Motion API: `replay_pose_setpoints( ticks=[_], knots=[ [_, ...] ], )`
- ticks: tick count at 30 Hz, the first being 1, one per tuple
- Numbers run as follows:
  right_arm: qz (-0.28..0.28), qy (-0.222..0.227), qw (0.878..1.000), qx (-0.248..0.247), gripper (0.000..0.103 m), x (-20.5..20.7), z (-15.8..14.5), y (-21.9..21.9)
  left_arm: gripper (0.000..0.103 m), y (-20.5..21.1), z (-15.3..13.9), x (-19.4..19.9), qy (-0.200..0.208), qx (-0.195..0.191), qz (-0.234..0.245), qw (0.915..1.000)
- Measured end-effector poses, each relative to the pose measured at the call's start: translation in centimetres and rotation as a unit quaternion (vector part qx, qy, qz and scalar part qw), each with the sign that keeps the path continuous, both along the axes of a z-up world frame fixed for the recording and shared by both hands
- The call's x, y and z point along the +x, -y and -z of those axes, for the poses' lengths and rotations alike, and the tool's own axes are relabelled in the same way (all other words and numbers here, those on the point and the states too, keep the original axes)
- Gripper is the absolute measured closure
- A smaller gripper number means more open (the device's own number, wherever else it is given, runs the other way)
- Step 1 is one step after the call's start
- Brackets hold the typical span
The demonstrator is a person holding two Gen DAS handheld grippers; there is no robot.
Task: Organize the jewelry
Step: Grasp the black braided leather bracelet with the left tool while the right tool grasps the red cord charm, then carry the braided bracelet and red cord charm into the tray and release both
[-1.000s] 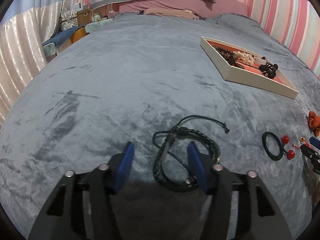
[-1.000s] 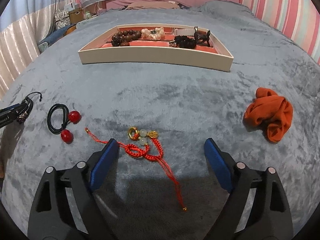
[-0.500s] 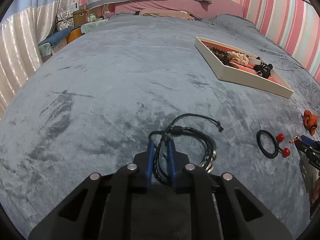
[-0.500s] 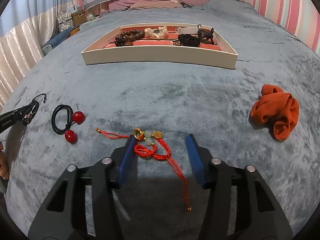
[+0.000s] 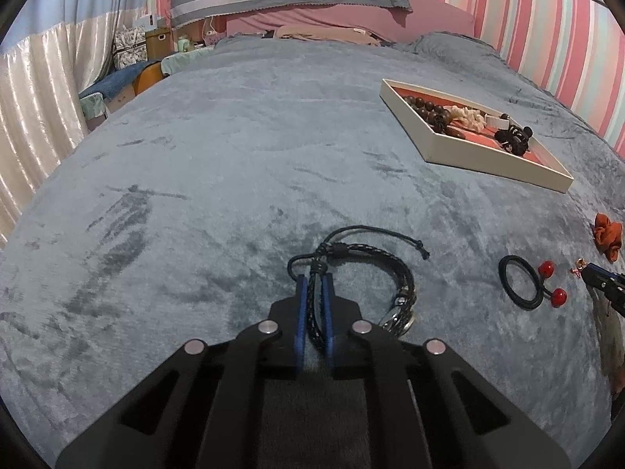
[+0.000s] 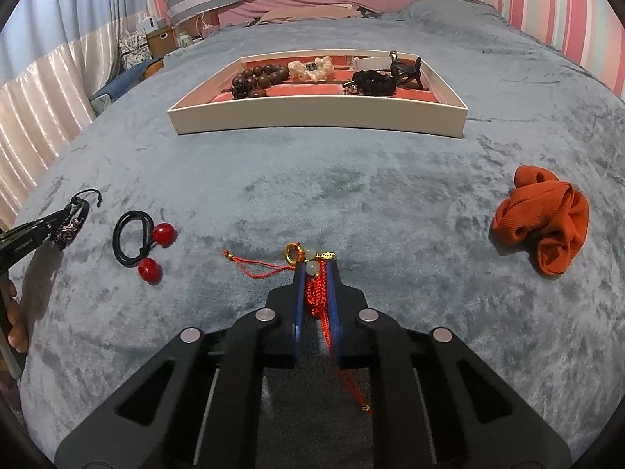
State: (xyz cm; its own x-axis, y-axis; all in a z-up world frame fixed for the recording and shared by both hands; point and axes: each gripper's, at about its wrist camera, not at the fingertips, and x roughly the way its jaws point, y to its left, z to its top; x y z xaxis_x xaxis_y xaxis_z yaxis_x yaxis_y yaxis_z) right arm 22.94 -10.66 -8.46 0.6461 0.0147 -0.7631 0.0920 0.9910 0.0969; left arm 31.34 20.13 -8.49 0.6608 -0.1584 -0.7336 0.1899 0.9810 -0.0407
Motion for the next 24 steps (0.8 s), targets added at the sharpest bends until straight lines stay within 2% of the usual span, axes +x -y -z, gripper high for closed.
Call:
replay_pose_setpoints(
  ticks=[5,11,17,24],
  knots=[
    [-0.004,0.005,1.000,0.009,0.092,-0.1,-0.2,0.3,0.095,0.5,-0.8,-0.5,0.012,0.005,-0.003,0.9999],
    [-0.008,0.019,1.000,0.010,0.092,0.1,-1.2,0.6,0.095,2.0,-3.2,-1.4,0.040,0.005,0.003,0.9992],
    [-0.009,0.038,0.999,0.008,0.092,0.8,-2.9,1.2,0.095,4.6,-5.9,-1.2,0.066,0.002,0.017,0.9977],
    [-0.003,0.073,0.997,-0.001,0.092,2.9,-6.6,2.8,0.095,8.7,-9.0,0.8,0.088,-0.007,0.030,0.9957]
  ],
)
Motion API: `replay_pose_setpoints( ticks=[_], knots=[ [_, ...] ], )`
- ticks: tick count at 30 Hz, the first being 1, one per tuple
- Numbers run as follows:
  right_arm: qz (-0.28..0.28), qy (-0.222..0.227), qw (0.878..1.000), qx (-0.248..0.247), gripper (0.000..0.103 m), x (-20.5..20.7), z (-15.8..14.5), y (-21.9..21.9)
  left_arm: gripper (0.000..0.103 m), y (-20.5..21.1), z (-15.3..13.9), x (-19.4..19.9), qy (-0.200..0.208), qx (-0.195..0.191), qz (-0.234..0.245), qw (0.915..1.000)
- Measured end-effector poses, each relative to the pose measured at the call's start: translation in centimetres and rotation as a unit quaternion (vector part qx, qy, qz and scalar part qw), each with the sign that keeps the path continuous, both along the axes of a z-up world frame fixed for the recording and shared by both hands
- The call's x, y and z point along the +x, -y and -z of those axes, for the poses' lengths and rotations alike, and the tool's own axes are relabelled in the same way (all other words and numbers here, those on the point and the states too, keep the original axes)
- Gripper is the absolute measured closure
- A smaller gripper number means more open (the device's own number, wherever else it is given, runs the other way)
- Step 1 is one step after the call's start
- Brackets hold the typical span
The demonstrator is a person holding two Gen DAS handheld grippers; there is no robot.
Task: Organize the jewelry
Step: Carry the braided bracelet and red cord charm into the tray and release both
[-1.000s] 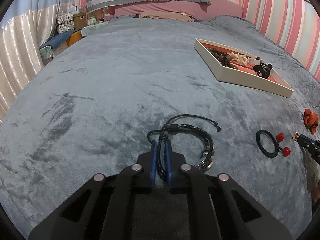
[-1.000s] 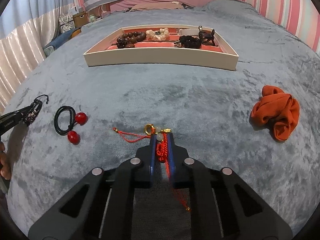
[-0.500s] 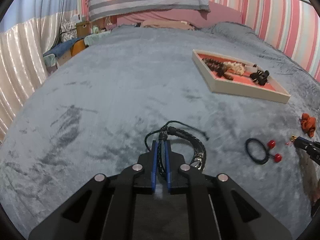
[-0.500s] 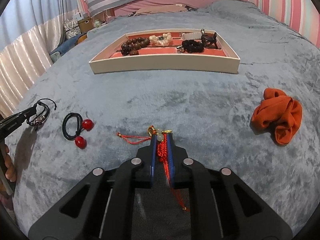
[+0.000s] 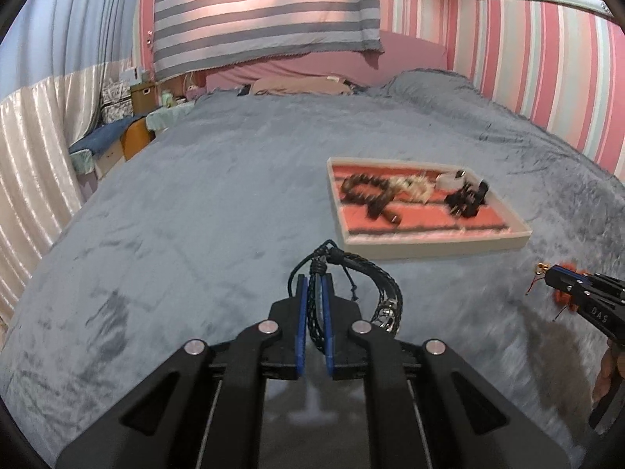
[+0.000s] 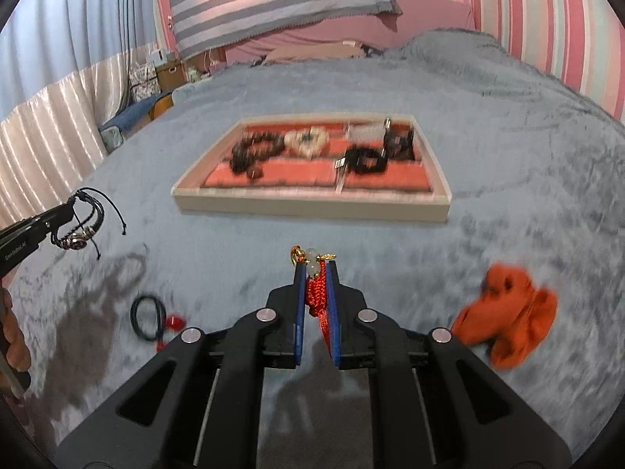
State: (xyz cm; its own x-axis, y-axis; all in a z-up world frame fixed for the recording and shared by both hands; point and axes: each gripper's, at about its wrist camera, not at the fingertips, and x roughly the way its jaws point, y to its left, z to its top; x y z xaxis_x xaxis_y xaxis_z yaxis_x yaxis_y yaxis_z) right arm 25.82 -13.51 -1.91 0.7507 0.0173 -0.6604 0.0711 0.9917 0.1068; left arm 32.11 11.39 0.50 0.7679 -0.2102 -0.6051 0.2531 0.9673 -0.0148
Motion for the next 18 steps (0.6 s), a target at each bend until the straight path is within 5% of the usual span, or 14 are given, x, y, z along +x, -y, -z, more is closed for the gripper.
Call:
replay_pose_setpoints(
  ticks=[9,18],
  knots=[
    [0.012,0.037,0.999,-0.024,0.092,5.5,-4.7,2.9,0.095,6.4,-2.4,4.7,0.007,-0.011,0.018,0.9997],
    [0.028,0.030,0.999,-0.032,0.092,11.8,-4.5,5.7,0.095,12.7,-1.0,11.2,-0.020,-0.010,0.025,0.9994]
  ],
)
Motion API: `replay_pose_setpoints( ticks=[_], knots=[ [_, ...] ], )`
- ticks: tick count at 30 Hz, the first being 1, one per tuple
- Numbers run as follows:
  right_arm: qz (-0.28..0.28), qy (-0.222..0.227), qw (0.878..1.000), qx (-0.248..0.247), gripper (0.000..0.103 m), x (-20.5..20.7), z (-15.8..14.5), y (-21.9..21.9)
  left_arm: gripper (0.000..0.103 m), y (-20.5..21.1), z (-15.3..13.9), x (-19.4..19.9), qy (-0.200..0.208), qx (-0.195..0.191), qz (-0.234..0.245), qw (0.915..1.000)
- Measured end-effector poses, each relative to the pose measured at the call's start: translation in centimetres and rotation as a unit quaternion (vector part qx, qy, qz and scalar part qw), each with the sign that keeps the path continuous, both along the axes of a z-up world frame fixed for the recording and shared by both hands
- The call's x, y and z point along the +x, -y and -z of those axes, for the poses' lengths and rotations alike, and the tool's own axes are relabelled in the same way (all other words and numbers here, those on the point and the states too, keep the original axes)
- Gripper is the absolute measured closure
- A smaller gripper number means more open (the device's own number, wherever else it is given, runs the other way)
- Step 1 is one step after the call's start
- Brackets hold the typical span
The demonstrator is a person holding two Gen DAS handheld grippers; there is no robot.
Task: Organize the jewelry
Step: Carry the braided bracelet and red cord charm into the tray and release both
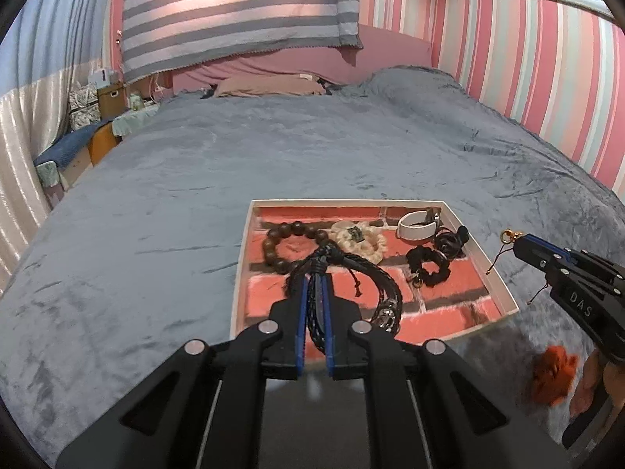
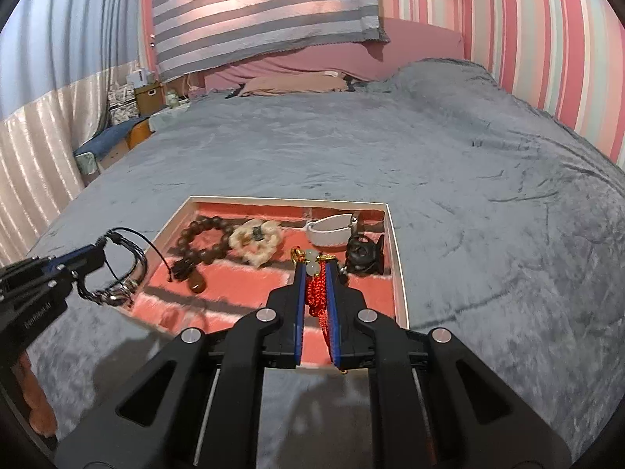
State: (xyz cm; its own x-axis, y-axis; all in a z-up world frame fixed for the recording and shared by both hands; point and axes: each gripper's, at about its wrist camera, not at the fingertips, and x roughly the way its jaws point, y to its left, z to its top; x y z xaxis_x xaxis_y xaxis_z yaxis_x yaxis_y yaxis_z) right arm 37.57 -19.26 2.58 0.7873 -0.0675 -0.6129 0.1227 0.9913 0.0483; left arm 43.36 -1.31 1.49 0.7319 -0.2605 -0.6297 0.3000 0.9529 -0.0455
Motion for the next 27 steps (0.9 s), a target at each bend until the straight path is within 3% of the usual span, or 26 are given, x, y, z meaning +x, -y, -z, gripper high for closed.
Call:
replay_pose_setpoints(
  ticks=[14,27],
  knots=[
    [0.014,-0.043,0.999,0.014,0.092,6.3,4.9,3.1,0.096,4.6,4.9,7.8,-0.066,0.026,-0.013,0.9974],
    [0.020,-0.090,0.996,0.013,0.092,8.9,8.1,3.5,0.095,6.1,8.6,10.8,-0.111,0.077,-0.030,0.9904]
  ],
)
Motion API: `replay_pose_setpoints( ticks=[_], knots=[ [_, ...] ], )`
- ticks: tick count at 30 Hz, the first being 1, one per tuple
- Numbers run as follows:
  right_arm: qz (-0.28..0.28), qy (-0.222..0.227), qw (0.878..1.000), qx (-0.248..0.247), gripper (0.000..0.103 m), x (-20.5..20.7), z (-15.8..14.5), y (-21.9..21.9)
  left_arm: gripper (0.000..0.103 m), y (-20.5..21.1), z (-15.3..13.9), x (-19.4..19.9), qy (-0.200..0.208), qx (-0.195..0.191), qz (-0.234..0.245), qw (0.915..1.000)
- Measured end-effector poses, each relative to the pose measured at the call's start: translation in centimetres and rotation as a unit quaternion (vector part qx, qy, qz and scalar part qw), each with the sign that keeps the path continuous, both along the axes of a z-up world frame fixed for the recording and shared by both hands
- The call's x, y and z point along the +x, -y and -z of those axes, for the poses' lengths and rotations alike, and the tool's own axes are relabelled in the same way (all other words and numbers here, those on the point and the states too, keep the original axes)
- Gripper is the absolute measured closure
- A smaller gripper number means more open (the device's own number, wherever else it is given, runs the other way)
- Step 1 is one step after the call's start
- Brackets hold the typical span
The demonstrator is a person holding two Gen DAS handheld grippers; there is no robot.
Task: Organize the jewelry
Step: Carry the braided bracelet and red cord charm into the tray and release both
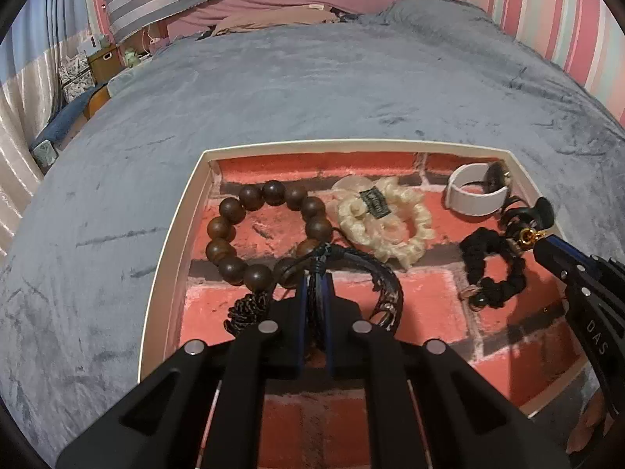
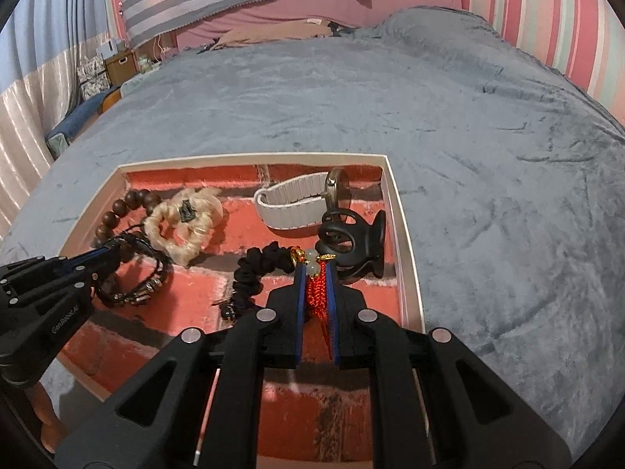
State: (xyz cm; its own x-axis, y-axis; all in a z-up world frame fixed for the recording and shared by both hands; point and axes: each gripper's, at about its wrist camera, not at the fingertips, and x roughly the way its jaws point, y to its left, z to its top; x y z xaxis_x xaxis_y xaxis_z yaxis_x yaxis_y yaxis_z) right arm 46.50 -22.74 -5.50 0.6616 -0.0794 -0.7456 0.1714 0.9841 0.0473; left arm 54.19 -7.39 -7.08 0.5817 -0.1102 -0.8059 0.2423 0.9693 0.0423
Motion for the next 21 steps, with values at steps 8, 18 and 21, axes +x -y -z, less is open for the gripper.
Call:
replay_pose_setpoints(
  ticks=[8,18,21],
  knots=[
    [0.004,-0.021,1.000,-0.001,0.092,1.0,1.6,0.4,0.094,-0.9,1.1,1.0,-0.008,0.000,-0.007,0.9999],
    [0.004,-0.026,1.000,-0.007,0.091,1.3,2.2,0.6,0.094,-0.7,1.9,1.1,-0.011,0.014,-0.001,0.9998],
    [0.000,-0.030,0.999,-0.016,0.090,1.3,2.2,0.3,0.094,-0.6,1.6,1.0,-0.013,0.014,0.001,0.9998]
  ],
)
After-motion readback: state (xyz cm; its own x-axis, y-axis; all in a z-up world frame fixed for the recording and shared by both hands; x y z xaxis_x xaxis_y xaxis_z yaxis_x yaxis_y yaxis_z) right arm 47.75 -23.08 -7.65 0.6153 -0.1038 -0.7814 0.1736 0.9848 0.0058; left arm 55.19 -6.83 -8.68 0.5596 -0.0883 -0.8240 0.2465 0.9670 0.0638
